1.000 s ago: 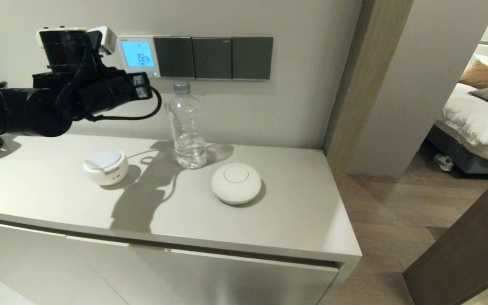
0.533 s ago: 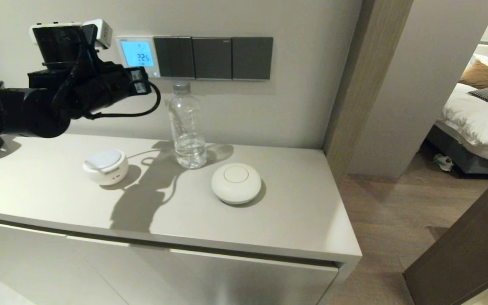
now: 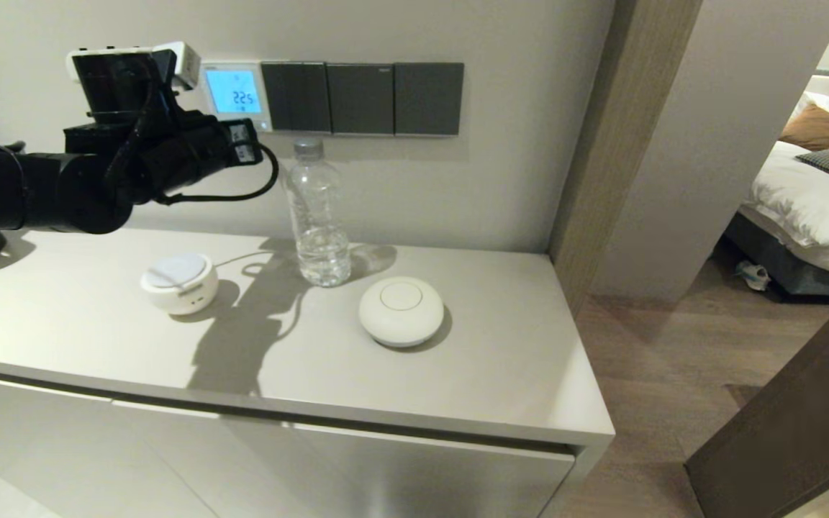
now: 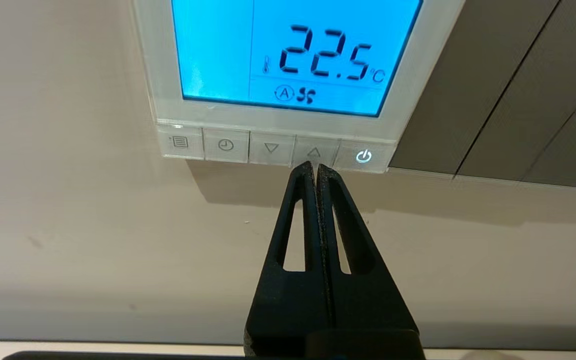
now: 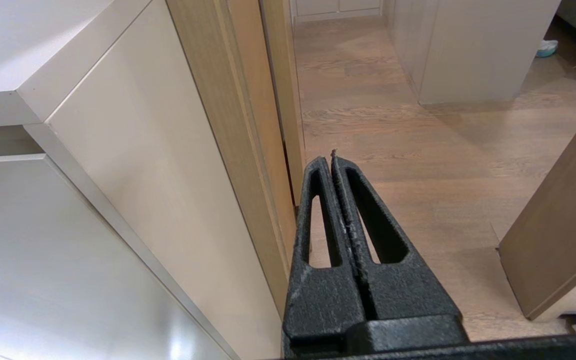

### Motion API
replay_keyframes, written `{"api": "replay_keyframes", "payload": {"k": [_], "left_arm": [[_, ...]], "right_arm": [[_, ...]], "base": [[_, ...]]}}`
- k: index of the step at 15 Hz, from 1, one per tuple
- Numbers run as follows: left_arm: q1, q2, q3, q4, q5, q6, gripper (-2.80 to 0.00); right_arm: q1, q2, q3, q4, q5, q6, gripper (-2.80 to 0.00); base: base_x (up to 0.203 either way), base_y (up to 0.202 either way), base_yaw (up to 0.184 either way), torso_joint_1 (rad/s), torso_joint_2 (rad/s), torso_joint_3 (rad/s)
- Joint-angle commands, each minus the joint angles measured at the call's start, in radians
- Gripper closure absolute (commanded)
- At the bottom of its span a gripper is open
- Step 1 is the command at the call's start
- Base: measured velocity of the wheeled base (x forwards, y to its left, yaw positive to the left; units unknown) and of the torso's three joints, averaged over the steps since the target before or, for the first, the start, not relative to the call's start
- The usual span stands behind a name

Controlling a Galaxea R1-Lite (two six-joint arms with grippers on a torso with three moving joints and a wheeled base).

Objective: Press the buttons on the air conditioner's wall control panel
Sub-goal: Press the temperature increase button

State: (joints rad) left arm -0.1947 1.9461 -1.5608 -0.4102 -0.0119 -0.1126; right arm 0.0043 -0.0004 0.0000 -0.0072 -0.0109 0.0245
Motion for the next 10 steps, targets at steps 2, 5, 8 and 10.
{"api": "replay_keyframes", "payload": {"k": [2, 5, 8, 10], "left_arm": [[0.0, 0.022, -0.022, 0.001, 0.0, 0.001, 0.0], [0.002, 0.008, -0.02, -0.003, -0.002, -0.002, 0.0], [0.001, -0.017, 0.008, -0.01, 0.0, -0.004, 0.0], [0.001, -0.03, 0.023, -0.012, 0.0, -0.004, 0.0]], "right_arm": [[0.0, 0.0, 0.003, 0.0, 0.0, 0.0, 0.0], [0.0, 0.0, 0.003, 0.0, 0.0, 0.0, 0.0], [0.0, 0.0, 0.003, 0.0, 0.0, 0.0, 0.0], [0.0, 0.0, 0.003, 0.0, 0.0, 0.0, 0.0]], "base": [[0.0, 0.0, 0.0, 0.0, 0.0, 0.0], [0.0, 0.0, 0.0, 0.0, 0.0, 0.0], [0.0, 0.0, 0.0, 0.0, 0.0, 0.0], [0.0, 0.0, 0.0, 0.0, 0.0, 0.0]]}}
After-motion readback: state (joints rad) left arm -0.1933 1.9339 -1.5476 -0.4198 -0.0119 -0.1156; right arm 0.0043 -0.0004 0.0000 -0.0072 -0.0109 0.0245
